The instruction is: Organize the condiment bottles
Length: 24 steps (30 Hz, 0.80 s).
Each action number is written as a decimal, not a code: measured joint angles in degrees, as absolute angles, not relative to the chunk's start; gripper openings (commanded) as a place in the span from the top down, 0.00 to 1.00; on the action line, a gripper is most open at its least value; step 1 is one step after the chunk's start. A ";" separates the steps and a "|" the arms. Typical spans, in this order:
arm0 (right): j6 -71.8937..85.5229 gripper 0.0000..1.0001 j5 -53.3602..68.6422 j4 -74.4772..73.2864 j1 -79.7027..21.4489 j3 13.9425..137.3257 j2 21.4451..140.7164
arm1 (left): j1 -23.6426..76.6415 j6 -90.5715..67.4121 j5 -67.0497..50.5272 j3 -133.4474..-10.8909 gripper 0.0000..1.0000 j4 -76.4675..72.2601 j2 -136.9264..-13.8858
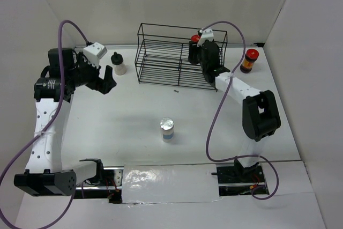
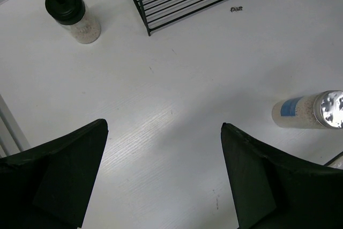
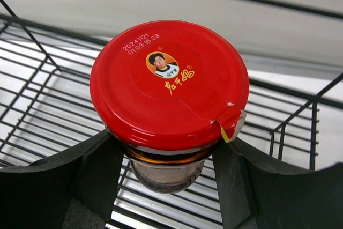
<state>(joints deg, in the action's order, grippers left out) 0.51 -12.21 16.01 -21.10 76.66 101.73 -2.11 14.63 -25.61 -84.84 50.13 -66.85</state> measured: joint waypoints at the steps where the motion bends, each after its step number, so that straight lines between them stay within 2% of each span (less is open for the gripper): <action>1: 0.62 1.00 -12.16 16.64 -21.10 75.79 101.73 | -2.39 14.63 -25.78 -84.55 0.01 49.95 -66.85; 7: 0.34 1.00 -11.55 19.35 -21.12 74.43 102.50 | -3.46 14.66 -26.65 -84.01 0.01 49.71 -66.85; 10: 0.12 0.86 -11.51 19.51 -21.30 74.63 102.72 | -3.84 14.66 -27.03 -84.01 0.01 49.69 -66.87; 11: -0.14 0.57 -11.40 19.44 -21.34 74.67 102.74 | -3.97 14.68 -27.18 -84.01 0.01 49.67 -66.87; 12: -0.45 0.38 -11.29 19.38 -21.34 74.72 102.76 | -4.05 14.68 -27.31 -84.01 0.01 49.67 -66.87; 13: -0.73 0.20 -11.18 19.18 -21.39 74.87 102.78 | -4.10 14.66 -27.35 -84.01 0.01 49.69 -66.87; 15: -1.04 0.00 -11.20 18.76 -21.65 75.31 102.78 | -4.23 14.68 -27.44 -84.01 0.01 49.69 -66.87; 24: -1.69 0.00 -13.21 18.04 -22.02 78.22 102.50 | -4.32 14.68 -28.45 -84.01 0.01 49.69 -66.87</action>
<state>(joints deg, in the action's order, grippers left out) -1.69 -13.21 18.04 -22.02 78.22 102.50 -4.32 14.68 -28.45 -84.01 49.69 -66.87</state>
